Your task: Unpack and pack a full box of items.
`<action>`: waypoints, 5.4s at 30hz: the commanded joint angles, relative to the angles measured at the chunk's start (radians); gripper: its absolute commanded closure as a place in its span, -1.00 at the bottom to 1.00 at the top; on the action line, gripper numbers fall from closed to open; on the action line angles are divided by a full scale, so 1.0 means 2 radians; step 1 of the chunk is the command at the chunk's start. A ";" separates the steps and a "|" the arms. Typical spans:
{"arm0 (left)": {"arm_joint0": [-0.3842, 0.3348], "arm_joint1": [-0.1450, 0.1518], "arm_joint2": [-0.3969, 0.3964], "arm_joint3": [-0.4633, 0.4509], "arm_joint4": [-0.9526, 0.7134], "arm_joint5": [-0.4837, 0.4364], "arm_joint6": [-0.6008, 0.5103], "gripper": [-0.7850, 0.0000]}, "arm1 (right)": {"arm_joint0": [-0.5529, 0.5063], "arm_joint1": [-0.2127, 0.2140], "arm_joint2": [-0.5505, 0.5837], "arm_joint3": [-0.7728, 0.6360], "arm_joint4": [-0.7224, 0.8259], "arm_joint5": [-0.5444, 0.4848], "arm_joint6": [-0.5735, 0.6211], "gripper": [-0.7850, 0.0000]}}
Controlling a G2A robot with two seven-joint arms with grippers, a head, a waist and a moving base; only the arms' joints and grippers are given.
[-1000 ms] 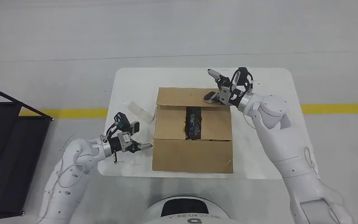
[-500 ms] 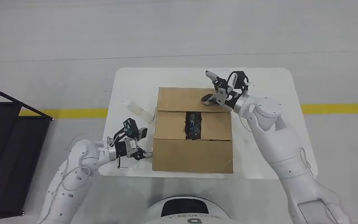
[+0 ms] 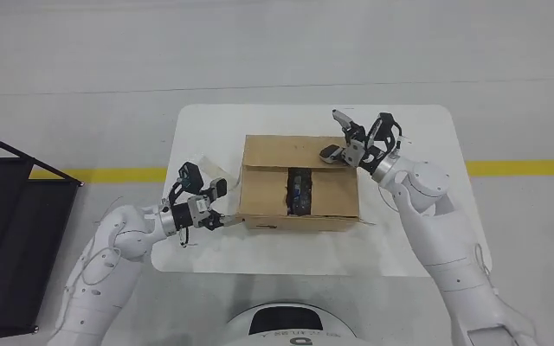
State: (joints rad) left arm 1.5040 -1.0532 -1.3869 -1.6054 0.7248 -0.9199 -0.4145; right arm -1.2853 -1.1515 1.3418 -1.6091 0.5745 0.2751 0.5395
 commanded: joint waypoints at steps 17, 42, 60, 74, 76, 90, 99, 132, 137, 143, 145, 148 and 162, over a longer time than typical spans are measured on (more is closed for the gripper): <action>-0.077 -0.010 0.053 0.019 -0.064 0.145 -0.019 -1.00 | -0.111 0.016 0.121 -0.086 0.064 -0.082 0.141 -1.00; -0.120 -0.018 0.069 0.049 -0.085 0.217 -0.013 -1.00 | -0.034 0.027 0.040 -0.060 -0.148 0.045 0.123 -1.00; -0.099 -0.012 0.051 0.058 0.018 0.200 0.052 -1.00 | -0.034 0.027 0.040 -0.060 -0.148 0.045 0.123 -1.00; -0.050 -0.003 0.032 0.096 0.099 0.122 0.127 -1.00 | -0.034 0.027 0.040 -0.060 -0.148 0.045 0.123 -1.00; -0.051 -0.004 0.036 0.102 0.111 0.132 0.133 -1.00 | -0.034 0.027 0.040 -0.060 -0.148 0.045 0.123 -1.00; -0.068 -0.015 0.087 0.124 0.167 0.179 0.172 -1.00 | -0.034 0.027 0.040 -0.060 -0.148 0.045 0.123 -1.00; -0.081 -0.020 0.096 0.152 0.110 0.127 0.192 -1.00 | -0.034 0.027 0.040 -0.060 -0.148 0.045 0.123 -1.00; -0.135 -0.036 0.133 0.217 0.115 0.150 0.193 -1.00 | -0.014 0.030 0.015 -0.036 -0.179 0.035 0.134 -1.00; -0.139 -0.038 0.138 0.219 0.117 0.142 0.198 -1.00 | -0.015 0.031 0.014 -0.037 -0.180 0.032 0.133 -1.00; -0.136 -0.038 0.135 0.218 0.098 0.106 0.205 -1.00 | -0.016 0.032 0.013 -0.039 -0.184 0.032 0.134 -1.00; -0.137 -0.037 0.135 0.218 0.096 0.099 0.200 -1.00 | -0.016 0.032 0.013 -0.039 -0.184 0.032 0.134 -1.00; -0.136 -0.038 0.136 0.215 0.089 0.087 0.203 -1.00 | -0.016 0.032 0.013 -0.039 -0.184 0.032 0.134 -1.00; -0.122 -0.032 0.104 0.189 0.071 0.064 0.226 -1.00 | -0.016 0.032 0.013 -0.039 -0.184 0.032 0.134 -1.00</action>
State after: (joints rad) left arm 1.2558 -1.1171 -1.1770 -1.2167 0.8660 -0.7908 0.0387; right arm -1.3167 -1.0873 1.3675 -1.6870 0.2067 0.3401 0.8082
